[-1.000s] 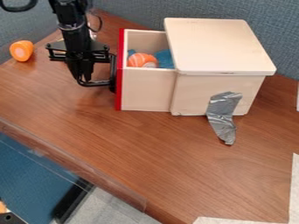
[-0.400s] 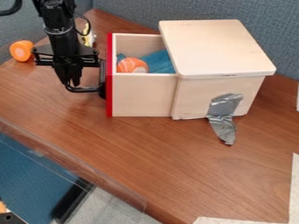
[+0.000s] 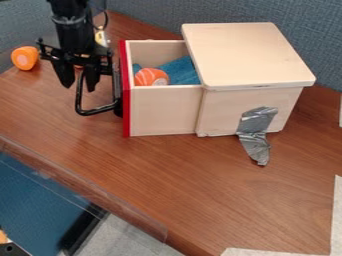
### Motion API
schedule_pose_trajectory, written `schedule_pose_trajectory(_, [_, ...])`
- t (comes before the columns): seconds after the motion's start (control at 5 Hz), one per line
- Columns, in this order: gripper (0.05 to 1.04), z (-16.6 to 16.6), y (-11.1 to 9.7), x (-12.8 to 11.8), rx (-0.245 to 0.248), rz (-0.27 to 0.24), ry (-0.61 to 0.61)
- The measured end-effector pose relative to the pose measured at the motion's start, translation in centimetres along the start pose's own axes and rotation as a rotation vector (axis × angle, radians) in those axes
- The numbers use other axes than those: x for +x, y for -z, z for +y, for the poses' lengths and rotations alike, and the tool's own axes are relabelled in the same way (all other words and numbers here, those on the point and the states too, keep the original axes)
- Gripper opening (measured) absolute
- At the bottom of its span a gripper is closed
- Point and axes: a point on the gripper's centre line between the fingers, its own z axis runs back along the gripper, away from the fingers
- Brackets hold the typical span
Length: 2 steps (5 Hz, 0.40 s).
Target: Open the drawer
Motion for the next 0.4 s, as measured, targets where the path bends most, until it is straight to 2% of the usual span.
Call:
schedule_pose_trajectory(0.2, [0.972,1.3,-3.0,0.5,-0.031,-0.018,0.038])
schedule_pose_trajectory(0.4, [1.003,2.7,-7.5,0.6,-0.055,-0.023,0.136])
